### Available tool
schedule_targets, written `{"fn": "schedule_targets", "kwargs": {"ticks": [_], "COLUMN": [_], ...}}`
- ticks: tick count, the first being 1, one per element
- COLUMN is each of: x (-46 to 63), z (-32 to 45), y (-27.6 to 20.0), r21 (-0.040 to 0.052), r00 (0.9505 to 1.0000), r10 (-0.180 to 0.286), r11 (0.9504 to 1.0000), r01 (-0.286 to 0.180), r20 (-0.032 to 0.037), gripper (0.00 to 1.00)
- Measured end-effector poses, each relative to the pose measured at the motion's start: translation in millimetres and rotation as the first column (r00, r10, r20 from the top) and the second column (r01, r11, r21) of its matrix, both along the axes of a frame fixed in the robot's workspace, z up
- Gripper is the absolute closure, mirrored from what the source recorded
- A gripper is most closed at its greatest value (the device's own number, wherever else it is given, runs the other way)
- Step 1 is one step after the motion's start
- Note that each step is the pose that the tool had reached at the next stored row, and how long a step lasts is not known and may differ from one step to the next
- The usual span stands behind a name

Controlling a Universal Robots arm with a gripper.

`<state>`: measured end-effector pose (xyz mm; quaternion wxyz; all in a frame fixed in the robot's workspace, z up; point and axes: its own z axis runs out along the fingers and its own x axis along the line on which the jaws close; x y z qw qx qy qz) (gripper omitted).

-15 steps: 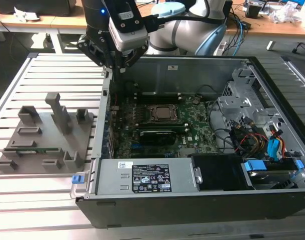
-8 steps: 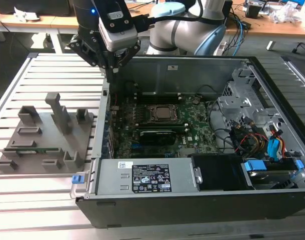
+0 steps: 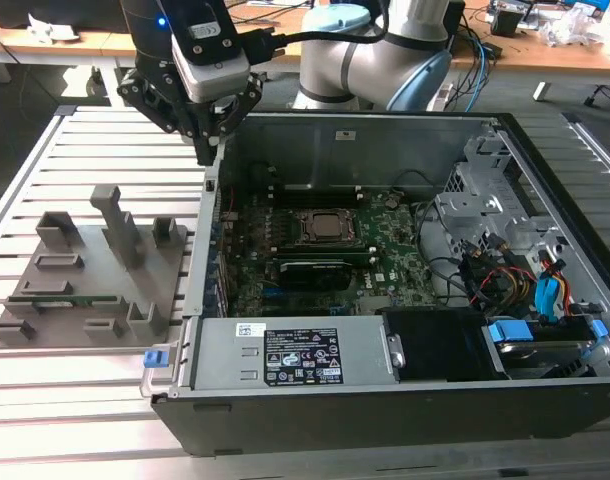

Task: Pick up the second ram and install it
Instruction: 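Reach for the second ram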

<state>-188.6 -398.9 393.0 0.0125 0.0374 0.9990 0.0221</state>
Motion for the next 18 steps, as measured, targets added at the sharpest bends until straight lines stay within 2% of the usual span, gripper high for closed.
{"fn": "schedule_targets", "kwargs": {"ticks": [8, 18], "x": [-25.1, -46.4], "z": [-0.1, -0.2], "y": [0.0, 0.0], "r21": [-0.0001, 0.0], "r00": [1.0, 1.0], "r10": [0.0, 0.0], "r11": [1.0, 1.0], "r01": [0.0, 0.0], "r20": [0.0, 0.0], "gripper": [0.89, 0.89]}}
